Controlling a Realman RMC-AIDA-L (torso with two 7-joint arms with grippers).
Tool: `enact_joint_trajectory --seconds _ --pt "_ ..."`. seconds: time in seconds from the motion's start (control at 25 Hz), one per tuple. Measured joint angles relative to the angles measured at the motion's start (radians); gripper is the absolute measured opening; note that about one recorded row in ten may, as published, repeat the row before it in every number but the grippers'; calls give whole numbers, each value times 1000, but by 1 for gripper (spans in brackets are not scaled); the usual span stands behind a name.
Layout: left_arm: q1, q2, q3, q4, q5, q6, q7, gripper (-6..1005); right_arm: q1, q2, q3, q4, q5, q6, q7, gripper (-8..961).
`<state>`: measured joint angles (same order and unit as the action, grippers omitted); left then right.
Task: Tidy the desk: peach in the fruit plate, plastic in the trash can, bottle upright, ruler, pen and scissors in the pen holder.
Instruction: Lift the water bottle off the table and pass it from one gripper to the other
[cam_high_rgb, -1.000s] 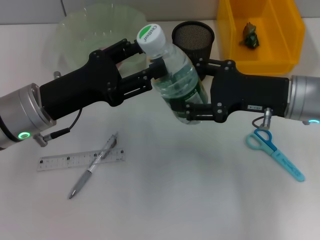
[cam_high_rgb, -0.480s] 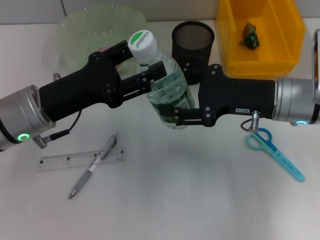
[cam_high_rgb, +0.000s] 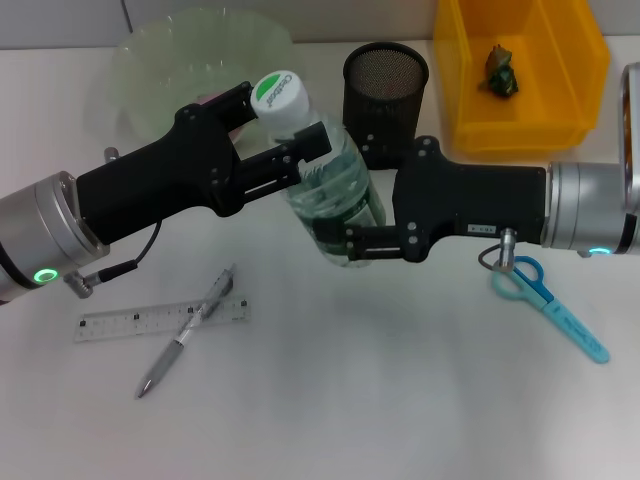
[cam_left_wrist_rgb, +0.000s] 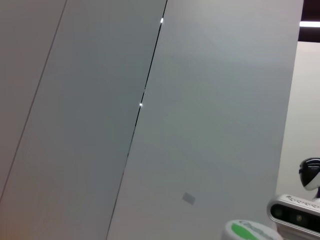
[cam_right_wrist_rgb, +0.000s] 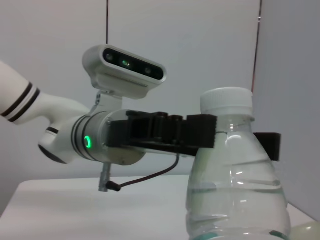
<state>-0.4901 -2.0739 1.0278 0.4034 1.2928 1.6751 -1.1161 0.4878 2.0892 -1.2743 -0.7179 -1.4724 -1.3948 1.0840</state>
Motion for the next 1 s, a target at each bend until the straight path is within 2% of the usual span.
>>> enact_joint_trajectory --seconds 0.32,0.8,1.0 --pt "2 0 -1 -4 -3 0 5 742 0 0 -11 0 0 2 0 759" --pt "2 1 -9 -12 -5 0 13 624 0 0 -11 -1 12 -4 0 759" --pt "-1 2 -3 -12 -6 -1 13 500 0 0 -11 0 12 -3 0 759"
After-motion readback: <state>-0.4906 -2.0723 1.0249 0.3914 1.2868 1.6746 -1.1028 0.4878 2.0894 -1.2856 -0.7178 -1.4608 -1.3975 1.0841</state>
